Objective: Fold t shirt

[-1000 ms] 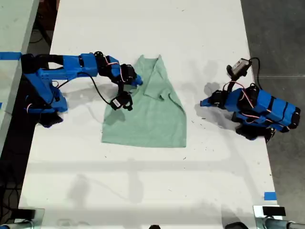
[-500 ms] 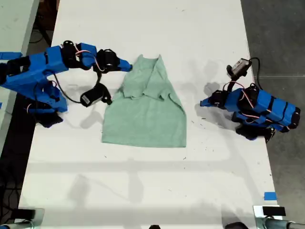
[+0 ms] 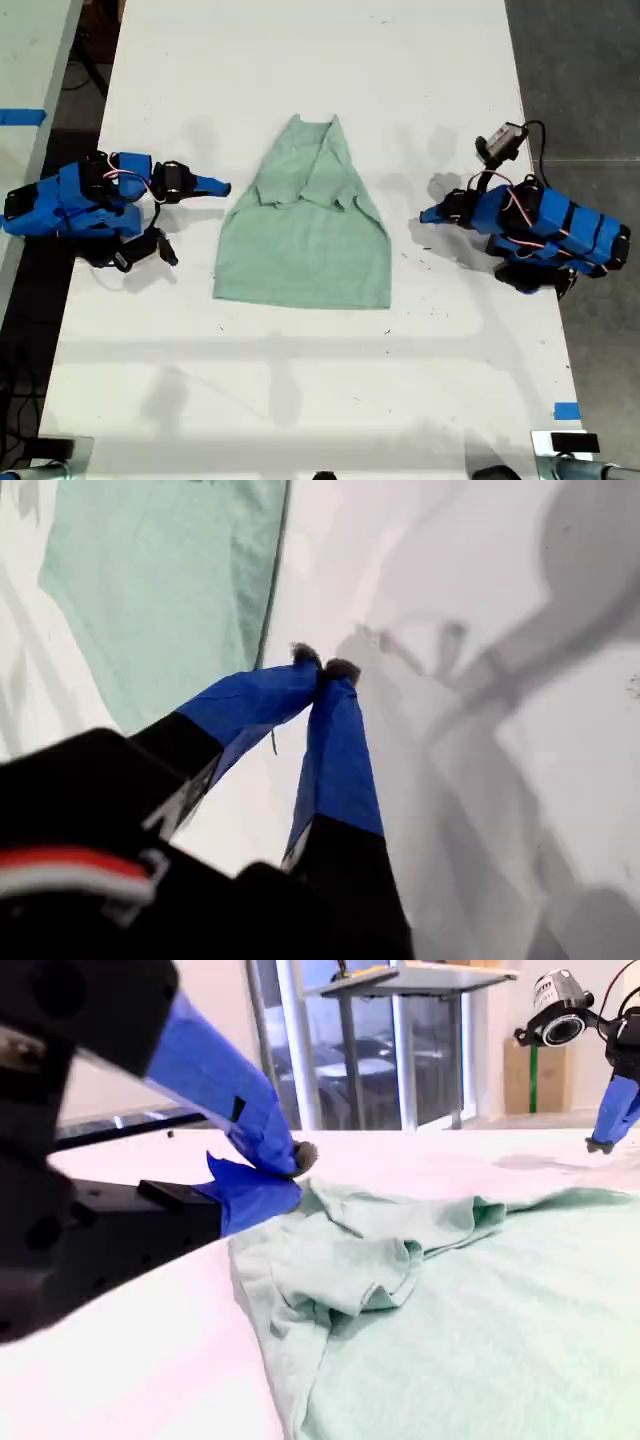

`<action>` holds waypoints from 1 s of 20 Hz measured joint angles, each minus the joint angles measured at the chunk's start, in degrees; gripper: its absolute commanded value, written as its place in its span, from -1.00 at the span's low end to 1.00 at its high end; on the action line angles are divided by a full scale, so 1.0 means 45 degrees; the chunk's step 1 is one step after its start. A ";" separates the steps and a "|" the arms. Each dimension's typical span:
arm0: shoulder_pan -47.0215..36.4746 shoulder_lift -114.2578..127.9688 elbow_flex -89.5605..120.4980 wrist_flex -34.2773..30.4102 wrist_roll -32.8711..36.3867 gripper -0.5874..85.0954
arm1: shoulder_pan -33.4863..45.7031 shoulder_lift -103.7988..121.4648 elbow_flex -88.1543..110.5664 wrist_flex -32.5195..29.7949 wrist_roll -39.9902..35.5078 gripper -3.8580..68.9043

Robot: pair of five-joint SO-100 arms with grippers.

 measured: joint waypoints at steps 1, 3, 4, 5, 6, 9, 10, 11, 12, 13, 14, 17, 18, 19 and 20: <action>0.0000 0.0098 0.0039 0.0156 0.0000 -0.99 | 0.0000 0.0000 0.0000 0.0000 0.0000 -0.84; 0.0000 0.0176 0.0078 0.0273 0.0000 -0.99 | 0.0000 0.0000 0.0000 0.0000 0.0000 -0.84; 0.0000 0.0176 0.0078 0.0293 0.0000 -0.99 | 0.0000 0.0000 0.0000 0.0000 0.0000 -0.84; 0.0000 0.0176 0.0078 0.0312 0.0000 -0.99 | 0.0000 0.0000 0.0000 0.0000 0.0000 -0.84; 0.0000 0.0195 0.0078 0.0312 0.0000 -0.99 | 0.0000 0.0000 0.0000 0.0000 0.0000 -0.84; 0.0000 0.0195 0.0078 0.0352 0.0000 -0.99 | 0.0000 0.0000 0.0000 0.0000 0.0000 -0.84; 0.0000 0.0195 0.0078 0.0352 0.0000 -0.99 | 0.0000 0.0000 0.0000 0.0000 0.0000 -0.84; 0.0000 0.0195 0.0078 0.0352 0.0000 -0.99 | 0.0000 0.0000 0.0000 0.0000 0.0000 -0.84; 0.0000 0.0195 0.0078 0.0352 0.0000 -0.99 | 0.0000 0.0000 0.0000 0.0000 0.0000 -0.84; 0.0000 0.0195 0.0078 0.0352 -0.0020 -0.99 | 0.0000 0.0000 0.0000 0.0000 0.0000 -0.84; 0.0000 0.0195 0.0078 0.0352 -0.0039 -0.99 | 0.0000 0.0000 0.0000 0.0000 0.0000 -0.84; 0.0000 0.0195 0.0078 0.0352 -0.0039 -0.99 | 0.0000 0.0000 0.0000 0.0000 0.0000 -0.84; 0.0000 0.0195 0.0078 0.0352 -0.0039 -0.99 | 0.0000 0.0000 0.0000 0.0000 0.0000 -0.84; 0.0000 0.0195 0.0078 0.0352 -0.0039 -0.99 | 0.0000 0.0000 0.0000 0.0000 0.0000 -0.84; 0.0000 0.0195 0.0078 0.0352 -0.0039 -0.99 | 0.0000 0.0000 0.0000 0.0000 0.0000 -0.84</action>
